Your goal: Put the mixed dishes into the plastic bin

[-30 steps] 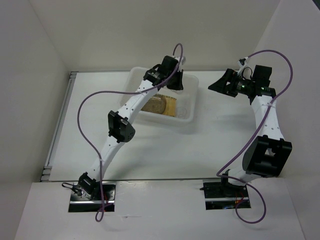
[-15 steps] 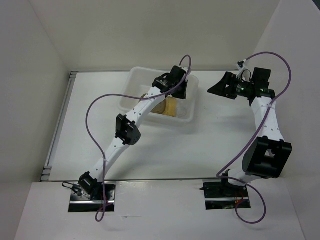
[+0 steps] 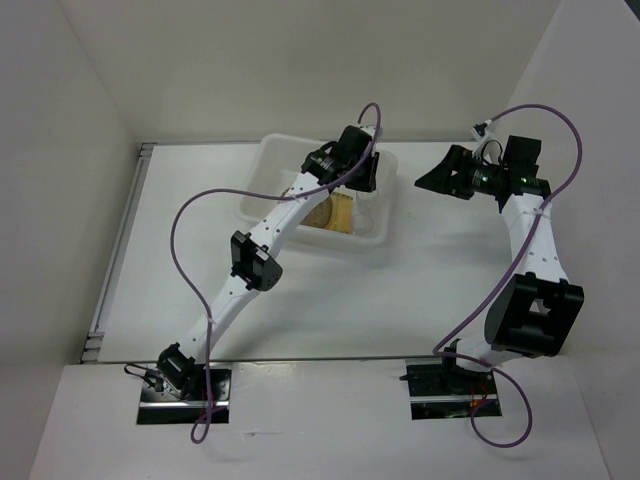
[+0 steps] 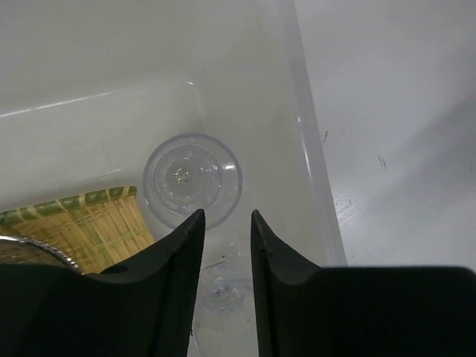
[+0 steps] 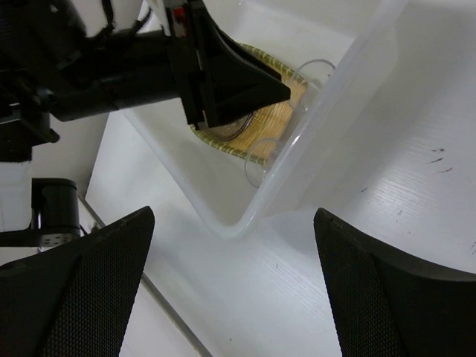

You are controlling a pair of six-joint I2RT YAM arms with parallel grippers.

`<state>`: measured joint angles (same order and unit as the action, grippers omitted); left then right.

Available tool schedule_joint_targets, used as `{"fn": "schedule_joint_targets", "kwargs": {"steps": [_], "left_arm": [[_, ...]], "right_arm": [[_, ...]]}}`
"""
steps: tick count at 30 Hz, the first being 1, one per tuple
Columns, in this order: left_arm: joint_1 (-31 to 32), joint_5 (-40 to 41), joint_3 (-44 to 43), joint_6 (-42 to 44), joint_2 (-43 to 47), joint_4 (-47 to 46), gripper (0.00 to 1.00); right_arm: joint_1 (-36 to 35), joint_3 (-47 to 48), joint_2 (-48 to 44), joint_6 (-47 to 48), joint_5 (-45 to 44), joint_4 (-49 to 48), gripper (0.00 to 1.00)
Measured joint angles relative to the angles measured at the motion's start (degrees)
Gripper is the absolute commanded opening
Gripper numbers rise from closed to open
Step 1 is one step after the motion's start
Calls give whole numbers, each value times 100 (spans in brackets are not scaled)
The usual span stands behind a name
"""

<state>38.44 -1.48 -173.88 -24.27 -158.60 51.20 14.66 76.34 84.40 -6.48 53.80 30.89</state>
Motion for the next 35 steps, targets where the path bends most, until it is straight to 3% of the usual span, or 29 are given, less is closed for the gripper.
{"fn": "schedule_joint_targets", "kwargs": {"steps": [4,10,14,16,19,23,27,29,32,35], "left_arm": [[-50,293,-310,17,94,87,59],[-527,841,-315,9,909,568,65],[-973,1530,-310,-155,1836,1303,78],[-1150,1932,4,-286,2455,1519,79],[-1261,2514,1012,-439,3488,1668,80],[-1246,3069,3812,-568,4937,1088,86],[-1576,2339,7499,-452,6704,-452,87],[-2002,1954,8673,-439,7471,-898,91],[-2507,1731,9062,-428,7993,-1156,100],[-2524,1591,9029,-398,8037,-1499,100]], "right_arm": [[0,-20,0,50,-57,42,95],[2,205,17,321,-1023,341,100],[2,656,22,474,-1886,439,100],[2,745,22,560,-2155,439,100],[2,695,20,702,-2433,511,100],[11,555,20,909,-2575,715,100],[39,522,20,1165,-2590,946,100],[39,520,20,1239,-2546,992,100],[46,518,20,1309,-2334,1051,100],[74,518,20,1388,-2114,1073,100]]}}
